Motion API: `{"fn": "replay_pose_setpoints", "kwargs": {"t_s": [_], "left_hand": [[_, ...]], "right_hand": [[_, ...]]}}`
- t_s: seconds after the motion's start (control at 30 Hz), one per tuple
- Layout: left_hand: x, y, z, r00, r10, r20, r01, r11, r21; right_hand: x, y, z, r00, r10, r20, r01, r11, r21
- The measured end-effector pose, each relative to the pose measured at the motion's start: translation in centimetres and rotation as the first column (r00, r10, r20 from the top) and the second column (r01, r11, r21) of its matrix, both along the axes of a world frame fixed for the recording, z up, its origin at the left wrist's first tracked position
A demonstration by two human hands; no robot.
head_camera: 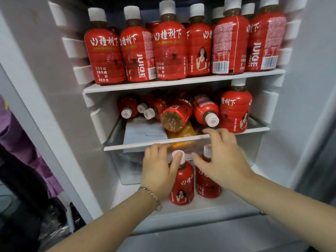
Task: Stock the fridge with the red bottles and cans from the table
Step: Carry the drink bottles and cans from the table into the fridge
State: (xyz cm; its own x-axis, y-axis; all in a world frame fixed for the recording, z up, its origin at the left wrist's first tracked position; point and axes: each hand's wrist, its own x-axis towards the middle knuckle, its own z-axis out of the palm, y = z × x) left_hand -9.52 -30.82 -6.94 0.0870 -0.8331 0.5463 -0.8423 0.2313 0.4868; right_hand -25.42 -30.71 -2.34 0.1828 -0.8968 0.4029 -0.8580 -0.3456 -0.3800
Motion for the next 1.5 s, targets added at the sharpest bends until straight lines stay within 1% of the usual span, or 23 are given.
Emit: {"fn": "replay_pose_setpoints", "kwargs": {"t_s": [0.03,0.1,0.17,0.23,0.33,0.4,0.5,0.6,0.7,0.77,0.87,0.97,1.0,1.07,1.1,1.17,1.23,1.27,1.33,1.37,1.43,1.47,1.5], "left_hand": [[0.9,0.0,0.8,0.999,-0.01,-0.038,0.008,0.998,-0.064],[2.5,-0.2,2.7,0.987,-0.039,-0.154,0.009,0.982,-0.19],[4.0,-1.1,4.8,0.983,0.013,-0.186,-0.063,0.962,-0.265],[5.5,-2.6,7.0,0.97,0.126,-0.207,-0.165,0.968,-0.187],[7.3,-5.7,8.9,0.908,0.344,-0.24,-0.3,0.933,0.201],[7.5,-7.3,8.9,0.913,0.379,-0.149,-0.303,0.877,0.373],[8.0,-9.5,8.4,0.922,0.383,-0.048,-0.328,0.843,0.426],[8.9,-10.7,8.4,0.914,0.405,-0.017,-0.355,0.819,0.45],[9.2,-11.2,8.4,0.897,0.442,-0.016,-0.399,0.825,0.401],[9.2,-11.1,8.5,0.89,0.456,0.001,-0.426,0.83,0.359],[8.6,-9.9,8.8,0.879,0.473,0.051,-0.462,0.821,0.335],[7.6,-7.6,9.3,0.879,0.463,0.118,-0.476,0.828,0.298],[7.4,-6.7,9.6,0.872,0.468,0.144,-0.489,0.835,0.251],[7.0,-5.0,10.6,0.843,0.481,0.241,-0.517,0.849,0.114],[6.8,-4.2,11.3,0.813,0.493,0.311,-0.529,0.848,0.039],[7.0,-2.9,12.1,0.738,0.524,0.425,-0.514,0.845,-0.15],[7.1,-1.9,12.8,0.677,0.53,0.51,-0.453,0.847,-0.279],[7.2,-1.7,12.8,0.682,0.519,0.516,-0.424,0.855,-0.3],[7.3,-2.2,11.9,0.786,0.465,0.408,-0.411,0.885,-0.217],[7.1,-2.6,11.4,0.838,0.453,0.305,-0.414,0.891,-0.187],[6.5,-3.7,10.7,0.902,0.431,-0.031,-0.43,0.889,-0.156],[6.0,-4.3,10.5,0.897,0.393,-0.203,-0.417,0.903,-0.098],[5.6,-4.7,10.4,0.881,0.35,-0.317,-0.379,0.925,-0.031]], "right_hand": [[0.5,0.0,0.8,0.995,0.096,0.039,-0.091,0.991,-0.097],[1.8,-1.2,2.2,0.956,0.286,0.059,-0.269,0.942,-0.198],[3.8,-3.0,3.8,0.916,0.399,-0.047,-0.401,0.899,-0.179],[6.5,-5.4,5.2,0.863,0.448,-0.236,-0.484,0.867,-0.124],[10.3,-9.0,6.6,0.78,0.321,-0.537,-0.437,0.894,-0.1],[12.2,-10.6,7.0,0.74,0.22,-0.636,-0.345,0.935,-0.077],[13.9,-11.8,6.4,0.721,0.131,-0.68,-0.245,0.967,-0.073],[14.2,-12.1,5.8,0.747,0.099,-0.657,-0.242,0.962,-0.13],[13.1,-11.6,5.6,0.771,0.087,-0.631,-0.263,0.946,-0.191],[12.4,-11.2,5.3,0.821,0.126,-0.557,-0.309,0.918,-0.248],[11.0,-10.0,5.4,0.935,0.247,-0.253,-0.324,0.886,-0.333],[9.6,-8.9,5.2,0.964,0.265,0.008,-0.253,0.929,-0.271],[9.1,-8.5,5.1,0.953,0.274,0.127,-0.231,0.933,-0.276],[8.6,-7.6,5.0,0.885,0.298,0.356,-0.186,0.93,-0.316],[8.6,-7.3,5.0,0.853,0.302,0.426,-0.162,0.928,-0.334],[8.9,-6.7,5.0,0.801,0.295,0.521,-0.111,0.929,-0.354],[9.3,-6.3,5.1,0.75,0.282,0.598,-0.081,0.937,-0.341],[9.5,-6.1,5.2,0.725,0.281,0.629,-0.082,0.942,-0.326],[9.8,-6.0,5.1,0.653,0.291,0.7,-0.11,0.95,-0.292],[9.8,-5.8,5.1,0.611,0.301,0.732,-0.139,0.951,-0.276],[9.7,-5.6,5.1,0.557,0.326,0.764,-0.206,0.945,-0.254],[9.6,-5.5,5.1,0.564,0.334,0.755,-0.228,0.942,-0.246],[9.6,-5.6,5.1,0.589,0.339,0.733,-0.242,0.94,-0.24]]}}
